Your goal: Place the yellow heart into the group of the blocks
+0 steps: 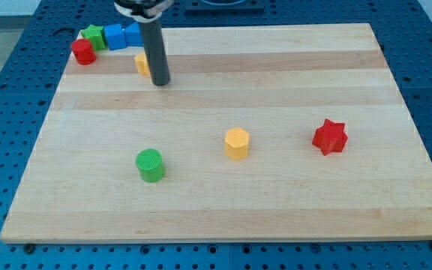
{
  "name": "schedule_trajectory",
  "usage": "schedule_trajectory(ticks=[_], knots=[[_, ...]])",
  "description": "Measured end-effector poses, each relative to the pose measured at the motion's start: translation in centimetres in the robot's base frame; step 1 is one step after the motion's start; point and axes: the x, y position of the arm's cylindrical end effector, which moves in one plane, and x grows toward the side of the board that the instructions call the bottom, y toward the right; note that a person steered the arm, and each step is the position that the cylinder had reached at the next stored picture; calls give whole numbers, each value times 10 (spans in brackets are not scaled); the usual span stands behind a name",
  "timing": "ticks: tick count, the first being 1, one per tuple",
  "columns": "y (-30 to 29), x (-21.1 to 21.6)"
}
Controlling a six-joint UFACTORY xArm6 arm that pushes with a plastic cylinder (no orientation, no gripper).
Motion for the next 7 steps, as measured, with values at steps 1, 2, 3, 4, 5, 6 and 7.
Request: schedule_trajectory(ticks=[1,2,3,4,5,6,7], knots=[[-54,-27],[-79,-39],[-56,-23],[-21,3],[4,12],[-5,-12],[-49,-33]])
